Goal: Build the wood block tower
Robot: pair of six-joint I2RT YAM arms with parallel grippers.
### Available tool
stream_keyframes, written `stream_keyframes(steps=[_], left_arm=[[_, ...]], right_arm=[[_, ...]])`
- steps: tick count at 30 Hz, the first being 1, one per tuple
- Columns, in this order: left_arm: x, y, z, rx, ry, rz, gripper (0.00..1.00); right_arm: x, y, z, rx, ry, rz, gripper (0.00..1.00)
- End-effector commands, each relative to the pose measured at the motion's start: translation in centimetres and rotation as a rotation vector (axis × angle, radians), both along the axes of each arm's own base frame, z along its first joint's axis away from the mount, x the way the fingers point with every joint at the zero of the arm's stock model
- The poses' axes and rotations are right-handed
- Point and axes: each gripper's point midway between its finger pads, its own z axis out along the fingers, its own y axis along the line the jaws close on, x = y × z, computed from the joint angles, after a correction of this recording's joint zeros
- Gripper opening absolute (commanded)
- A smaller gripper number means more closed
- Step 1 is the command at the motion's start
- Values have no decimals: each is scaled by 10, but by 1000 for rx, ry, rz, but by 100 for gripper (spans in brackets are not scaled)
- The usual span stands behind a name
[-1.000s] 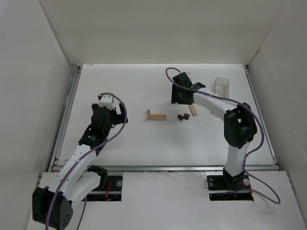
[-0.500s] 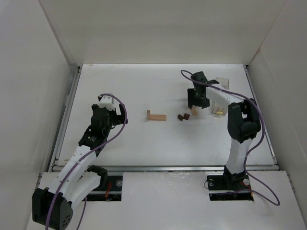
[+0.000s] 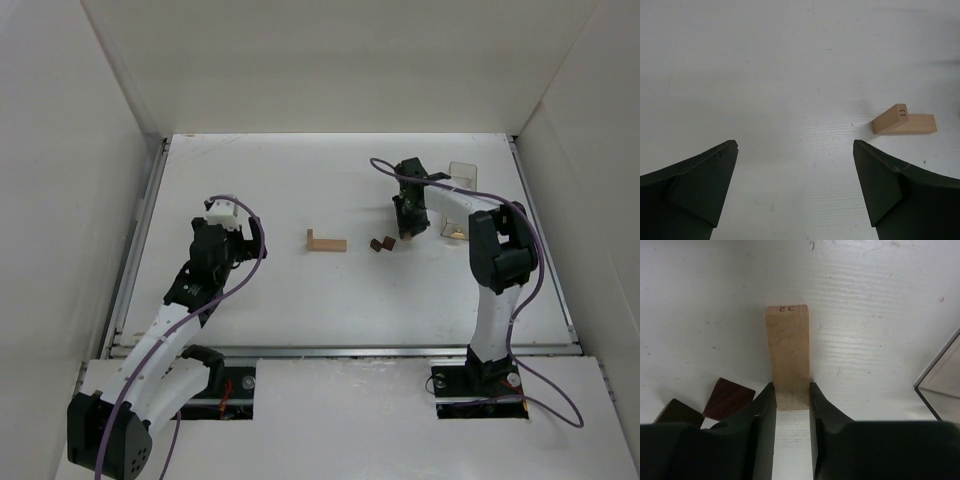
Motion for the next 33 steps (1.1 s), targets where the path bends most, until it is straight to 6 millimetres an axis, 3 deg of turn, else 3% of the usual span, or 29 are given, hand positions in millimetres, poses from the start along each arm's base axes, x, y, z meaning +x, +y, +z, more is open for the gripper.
stream_keyframes(steps=[1,3,4,9,12,14,18,21,24,26,27,28,30,31,33], left_arm=[[3,-3,13,-13,-57,-19,100],[2,-6,12,-6,-57,-44,100],[4,-6,15,3,-70,-49,100],[7,-8,22,25,-106,-73,100],[7,-8,24,33,-116,-76,100],[8,-9,26,38,-126,-87,100],[5,-16,24,29,-114,-129,100],[4,-16,22,31,-105,-129,100],[5,-11,22,38,-106,-104,100],[6,-11,26,34,-124,-103,100],[6,-11,27,34,-124,-103,100],[6,-11,27,34,-124,-103,100],[5,-14,26,30,-123,-117,100],[4,-16,26,25,-122,-133,100],[1,-24,24,38,-117,-194,100]], right_arm=[[2,3,-2,2,-8,46,25],[5,4,1,1,-17,56,12],[9,3,4,-4,-30,53,1],[17,3,35,-98,-81,155,0],[29,18,72,-161,-159,295,0],[30,35,97,-191,-205,391,0],[16,70,113,-194,-224,608,0],[-6,100,109,-154,-204,756,0],[-21,115,103,-144,-188,829,0],[-19,138,120,-50,-272,839,0],[-22,143,120,-15,-287,839,0],[-23,149,140,32,-358,839,0],[-22,169,159,154,-497,846,0],[-27,173,192,209,-607,850,0],[-35,184,222,331,-747,841,0]])
